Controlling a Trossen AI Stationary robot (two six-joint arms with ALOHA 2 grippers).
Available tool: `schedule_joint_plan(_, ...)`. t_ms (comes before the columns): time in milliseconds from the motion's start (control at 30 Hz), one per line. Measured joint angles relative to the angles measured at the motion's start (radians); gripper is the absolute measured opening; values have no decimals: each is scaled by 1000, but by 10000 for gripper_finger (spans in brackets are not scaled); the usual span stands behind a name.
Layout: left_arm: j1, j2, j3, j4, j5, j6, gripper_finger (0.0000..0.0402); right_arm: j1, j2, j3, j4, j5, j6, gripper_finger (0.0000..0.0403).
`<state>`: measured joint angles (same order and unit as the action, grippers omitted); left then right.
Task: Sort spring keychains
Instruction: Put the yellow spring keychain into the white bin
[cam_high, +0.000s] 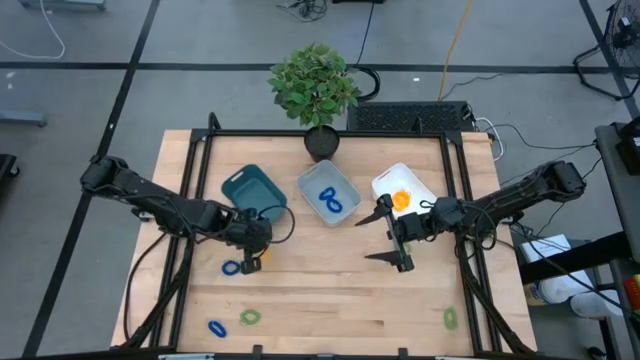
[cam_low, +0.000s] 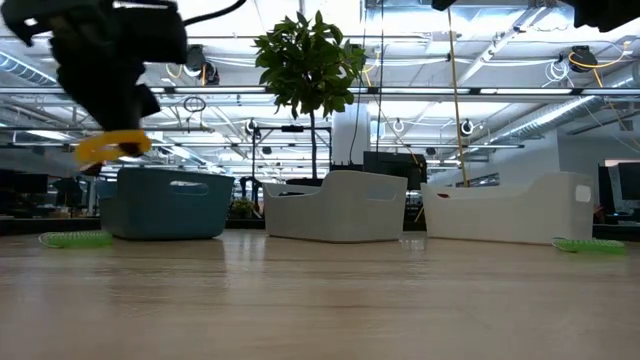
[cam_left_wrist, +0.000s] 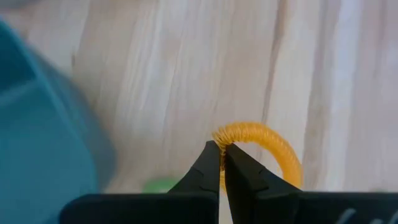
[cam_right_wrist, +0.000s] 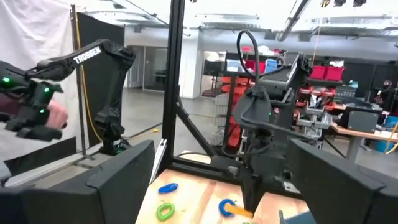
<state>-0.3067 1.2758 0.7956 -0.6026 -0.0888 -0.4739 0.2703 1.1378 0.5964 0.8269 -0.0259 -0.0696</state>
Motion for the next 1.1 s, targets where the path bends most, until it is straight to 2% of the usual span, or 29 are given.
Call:
schedule_joint_plan(433, 64, 0, 0, 375, -50, 162, 5, 0, 0, 0, 22, 1, 5, 350)
schedule_joint_plan(733, 94, -1, 0, 657, -80, 279, 5, -3, 0, 3, 6, 135, -28, 350)
schedule_joint_plan(1000, 133, -1, 0, 938, -114, 347, 5, -3, 21, 87, -132, 156, -29, 350)
schedule_joint_plan(1100, 152, -1, 1, 1037, -129, 363, 5, -3, 49, 113, -132, 156, -31, 350)
